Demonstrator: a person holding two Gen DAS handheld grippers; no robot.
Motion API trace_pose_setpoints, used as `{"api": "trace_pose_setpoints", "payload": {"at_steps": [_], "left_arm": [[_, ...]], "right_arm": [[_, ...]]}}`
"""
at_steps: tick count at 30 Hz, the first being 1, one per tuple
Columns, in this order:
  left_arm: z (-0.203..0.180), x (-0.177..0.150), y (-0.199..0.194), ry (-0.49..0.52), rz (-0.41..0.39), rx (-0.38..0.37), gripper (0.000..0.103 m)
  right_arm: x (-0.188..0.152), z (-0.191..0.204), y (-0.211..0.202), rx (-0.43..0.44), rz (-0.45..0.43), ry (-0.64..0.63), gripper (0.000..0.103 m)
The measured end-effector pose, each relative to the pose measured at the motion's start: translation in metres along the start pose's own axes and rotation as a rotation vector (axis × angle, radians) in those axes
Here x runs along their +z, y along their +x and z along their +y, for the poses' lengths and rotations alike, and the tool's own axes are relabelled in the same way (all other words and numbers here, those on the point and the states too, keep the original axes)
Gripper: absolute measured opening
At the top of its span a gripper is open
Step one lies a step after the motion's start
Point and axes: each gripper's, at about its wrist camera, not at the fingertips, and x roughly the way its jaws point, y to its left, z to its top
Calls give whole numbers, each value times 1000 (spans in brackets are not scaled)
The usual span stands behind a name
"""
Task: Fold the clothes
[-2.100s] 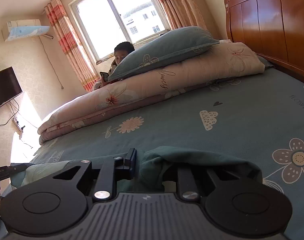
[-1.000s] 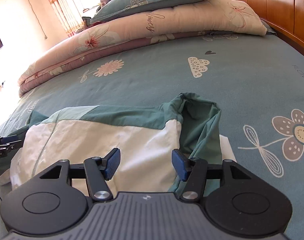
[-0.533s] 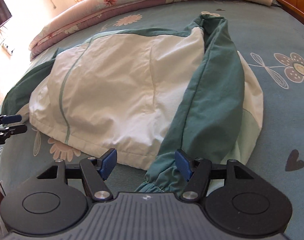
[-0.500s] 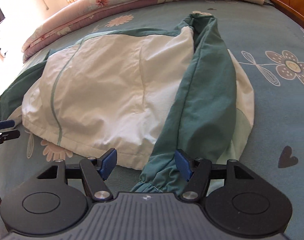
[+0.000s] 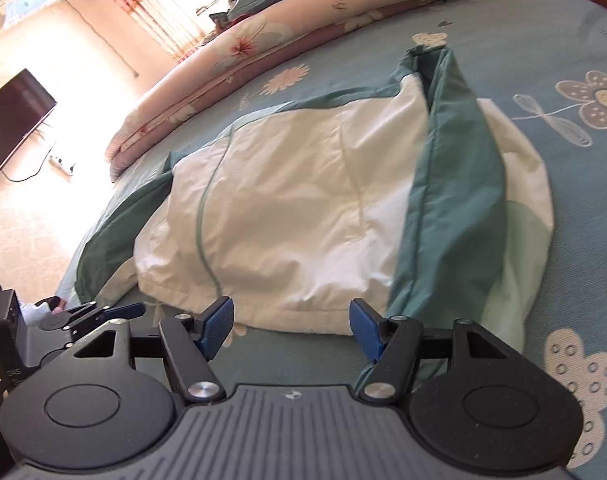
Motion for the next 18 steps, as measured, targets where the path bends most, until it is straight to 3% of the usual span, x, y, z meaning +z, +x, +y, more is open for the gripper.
{"api": "trace_pose_setpoints", "payload": {"at_steps": [2, 5, 11, 14, 18], "left_arm": [[-5, -1, 2, 16, -5, -15, 69], [-8, -4, 2, 42, -17, -25, 69], [6, -17, 15, 14, 18, -71, 75], [13, -26, 27, -40, 48, -116, 75], [32, -28, 49, -147, 71, -149, 76]], "right_arm": [[-8, 4, 26, 10, 67, 12, 69], [-15, -7, 45, -110, 116, 34, 67], [-5, -70, -6, -387, -52, 132, 64], [-4, -74, -23, -341, -93, 158, 64], [-7, -35, -13, -250, -81, 61, 65]]}}
